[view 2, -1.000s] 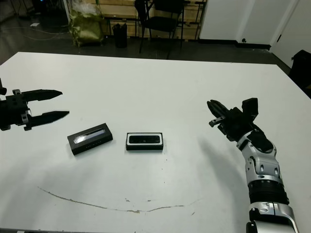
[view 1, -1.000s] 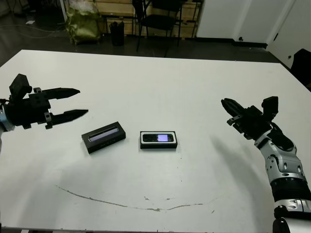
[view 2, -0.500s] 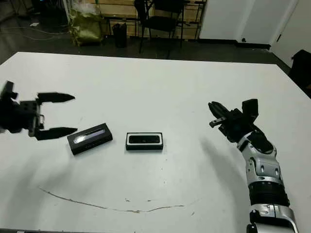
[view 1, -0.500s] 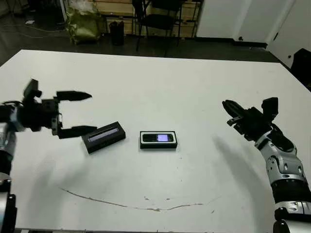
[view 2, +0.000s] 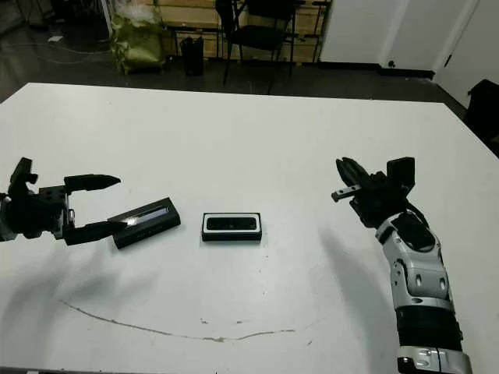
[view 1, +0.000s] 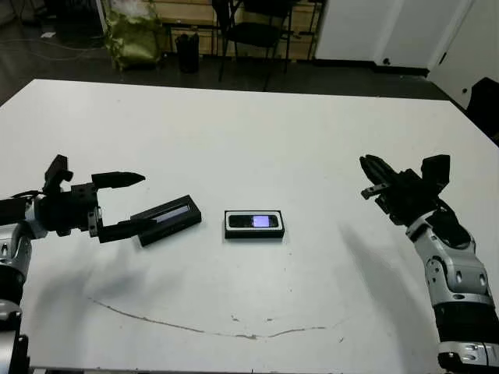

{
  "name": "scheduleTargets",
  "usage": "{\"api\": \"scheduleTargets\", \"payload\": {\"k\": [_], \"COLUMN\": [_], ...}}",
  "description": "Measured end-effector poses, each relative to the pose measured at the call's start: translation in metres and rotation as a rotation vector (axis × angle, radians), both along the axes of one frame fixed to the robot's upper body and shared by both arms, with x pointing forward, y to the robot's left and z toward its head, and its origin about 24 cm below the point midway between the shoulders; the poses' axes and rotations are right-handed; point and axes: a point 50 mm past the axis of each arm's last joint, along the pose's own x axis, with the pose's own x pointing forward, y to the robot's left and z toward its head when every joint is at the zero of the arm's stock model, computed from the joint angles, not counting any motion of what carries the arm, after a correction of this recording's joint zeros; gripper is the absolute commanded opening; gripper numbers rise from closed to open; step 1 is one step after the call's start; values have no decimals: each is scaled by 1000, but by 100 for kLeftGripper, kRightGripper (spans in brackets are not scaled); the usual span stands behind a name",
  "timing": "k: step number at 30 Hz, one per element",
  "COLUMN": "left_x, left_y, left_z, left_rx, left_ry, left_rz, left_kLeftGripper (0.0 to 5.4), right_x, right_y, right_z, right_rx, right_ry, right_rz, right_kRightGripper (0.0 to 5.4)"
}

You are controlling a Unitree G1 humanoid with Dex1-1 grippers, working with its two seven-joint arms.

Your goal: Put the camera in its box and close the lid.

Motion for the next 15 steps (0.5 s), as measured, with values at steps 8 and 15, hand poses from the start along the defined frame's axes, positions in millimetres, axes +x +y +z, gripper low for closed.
{"api": "scheduleTargets", "payload": {"k": [8, 15], "left_x": [-5, -7], "left_y": [-5, -11], "left_z": [-1, -1], "left_rx": [30, 61], "left_ry": [21, 13], "left_rz": [21, 22], "left_kLeftGripper": [538, 538], "right_x": [0, 0], "right_y": [1, 0], "right_z": [-2, -8], "right_rx": [3, 3], "right_ry": [5, 18], "right_rz": [-4, 0], "right_kRightGripper": [0, 0]}}
